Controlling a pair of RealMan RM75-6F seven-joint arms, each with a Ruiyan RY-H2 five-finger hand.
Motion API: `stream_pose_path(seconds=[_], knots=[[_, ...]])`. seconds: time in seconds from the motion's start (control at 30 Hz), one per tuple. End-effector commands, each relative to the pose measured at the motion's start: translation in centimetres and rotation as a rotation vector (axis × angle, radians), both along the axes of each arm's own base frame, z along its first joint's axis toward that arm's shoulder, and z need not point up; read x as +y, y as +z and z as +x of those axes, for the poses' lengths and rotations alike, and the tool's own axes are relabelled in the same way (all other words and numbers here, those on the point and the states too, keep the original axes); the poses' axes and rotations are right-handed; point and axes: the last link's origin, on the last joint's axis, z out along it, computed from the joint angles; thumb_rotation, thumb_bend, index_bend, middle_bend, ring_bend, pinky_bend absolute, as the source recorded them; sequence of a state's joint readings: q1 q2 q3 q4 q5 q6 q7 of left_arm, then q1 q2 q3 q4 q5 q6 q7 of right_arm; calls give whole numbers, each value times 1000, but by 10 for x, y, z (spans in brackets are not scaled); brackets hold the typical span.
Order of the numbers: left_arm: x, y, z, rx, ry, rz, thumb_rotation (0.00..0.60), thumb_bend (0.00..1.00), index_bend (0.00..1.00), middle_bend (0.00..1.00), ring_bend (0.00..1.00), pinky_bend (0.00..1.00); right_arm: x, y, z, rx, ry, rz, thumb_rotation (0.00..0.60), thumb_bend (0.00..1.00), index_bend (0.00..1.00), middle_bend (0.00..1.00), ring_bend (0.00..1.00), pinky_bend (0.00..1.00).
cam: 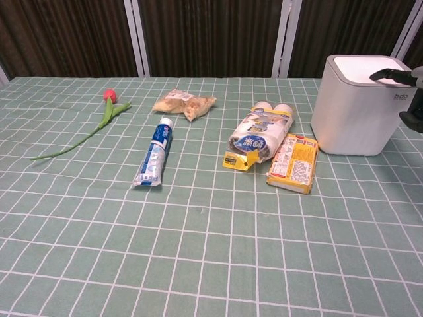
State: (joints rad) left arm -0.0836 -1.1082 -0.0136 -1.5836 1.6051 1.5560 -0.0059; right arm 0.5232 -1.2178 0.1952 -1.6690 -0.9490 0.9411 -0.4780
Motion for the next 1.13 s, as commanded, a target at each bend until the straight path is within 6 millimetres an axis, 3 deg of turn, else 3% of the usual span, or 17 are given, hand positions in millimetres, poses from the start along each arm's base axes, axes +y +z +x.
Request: stream_pose_path(seconds=[0.03,0.2,0.27,0.33,0.4,0.53,0.63,0.7,0.77,0.83,1.13], knots=[[0,-1,0,1,0,-2,600,470,0,0,0,7,1,-1,-2,16,-6,9,600,691,0,1000,1000,1000],[0,-1,0,3,-2,-2,600,470,0,0,0,6,5,13,7,-68,43,-93,600,691,0,1000,1000,1000],[0,-1,1,3,-3,0,600,471,0,0,0,6,10,22,11,-119,93,-163,600,688,0,965,932,929],[0,-1,1,2,-3,3,600,471,0,0,0,6,19,32,13,-177,156,-246,600,673,0,814,779,806],[0,-1,1,2,-3,2,600,470,0,0,0,6,31,40,11,-208,208,-302,600,631,0,584,591,691],[0,-1,2,2,-11,5,600,469,0,0,0,6,59,48,3,-173,266,-325,600,533,0,352,355,515],[0,0,2,-1,-19,10,600,470,0,0,0,7,87,48,-10,-124,260,-292,600,442,0,152,137,307],[0,-1,3,-2,-24,12,600,470,0,0,0,7,107,46,-23,-96,223,-245,600,392,0,17,11,84],[-1,-1,3,-1,-27,9,600,469,0,0,0,6,121,44,-36,-101,189,-227,600,373,0,0,0,1],[-1,-2,4,0,-32,5,600,470,0,0,0,6,131,40,-49,-101,146,-217,600,364,0,0,0,0],[-2,-2,5,-4,-45,9,600,470,0,0,0,7,138,41,-48,-81,170,-195,600,358,0,0,0,0]])
